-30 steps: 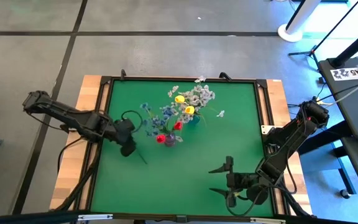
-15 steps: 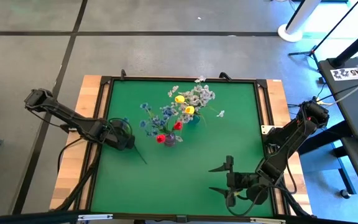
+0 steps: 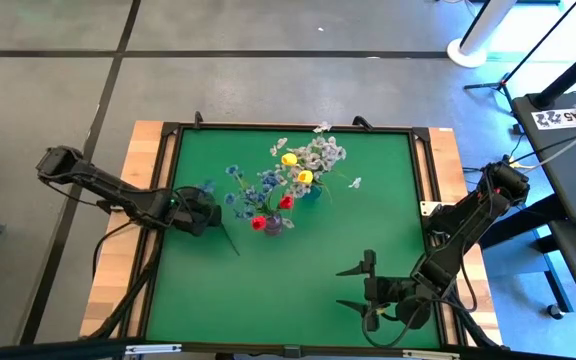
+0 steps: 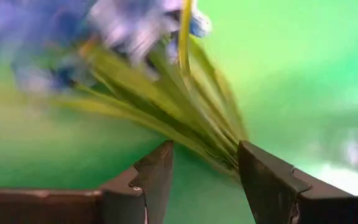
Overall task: Sort flowers into vase by color
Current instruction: Put the blue flowers into the purple vase
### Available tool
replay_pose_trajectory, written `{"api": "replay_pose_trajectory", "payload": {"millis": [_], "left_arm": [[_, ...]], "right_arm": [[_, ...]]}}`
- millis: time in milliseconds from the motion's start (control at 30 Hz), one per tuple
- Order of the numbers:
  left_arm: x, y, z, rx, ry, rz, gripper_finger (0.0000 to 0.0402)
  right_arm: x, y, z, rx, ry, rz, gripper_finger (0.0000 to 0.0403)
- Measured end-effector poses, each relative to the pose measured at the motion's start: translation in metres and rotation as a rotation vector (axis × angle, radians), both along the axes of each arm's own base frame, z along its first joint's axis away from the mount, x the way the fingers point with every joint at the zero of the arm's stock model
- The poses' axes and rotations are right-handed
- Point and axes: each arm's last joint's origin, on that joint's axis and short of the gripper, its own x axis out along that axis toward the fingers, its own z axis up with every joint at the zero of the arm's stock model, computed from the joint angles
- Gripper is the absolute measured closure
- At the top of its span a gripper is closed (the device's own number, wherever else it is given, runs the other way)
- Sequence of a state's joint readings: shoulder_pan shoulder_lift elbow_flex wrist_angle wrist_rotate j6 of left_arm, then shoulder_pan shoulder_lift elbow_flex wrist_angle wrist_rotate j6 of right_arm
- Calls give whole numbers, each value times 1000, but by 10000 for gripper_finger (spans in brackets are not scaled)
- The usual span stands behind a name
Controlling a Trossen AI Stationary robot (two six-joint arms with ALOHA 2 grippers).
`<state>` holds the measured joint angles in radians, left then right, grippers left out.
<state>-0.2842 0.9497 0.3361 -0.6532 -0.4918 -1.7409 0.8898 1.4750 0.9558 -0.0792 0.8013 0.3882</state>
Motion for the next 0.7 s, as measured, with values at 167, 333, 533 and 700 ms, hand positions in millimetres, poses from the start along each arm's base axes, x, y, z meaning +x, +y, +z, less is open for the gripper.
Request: {"api": "replay_pose_trajectory", "payload": {"millis": [167,333,533,700], "left_arm": [[6,4,1,51,-92,53,228],[7,8,1,55,-106,109,228],[9,15,-5,68,-60,164,228],[15,20,-15,84,14,177,243]], "right_arm": [[0,0,0,0,1,0,110],[0,0,0,-1,1,1,110],[0,0,0,-4,3,1,110],[0,-1,-1,-13,10,2,110]]}}
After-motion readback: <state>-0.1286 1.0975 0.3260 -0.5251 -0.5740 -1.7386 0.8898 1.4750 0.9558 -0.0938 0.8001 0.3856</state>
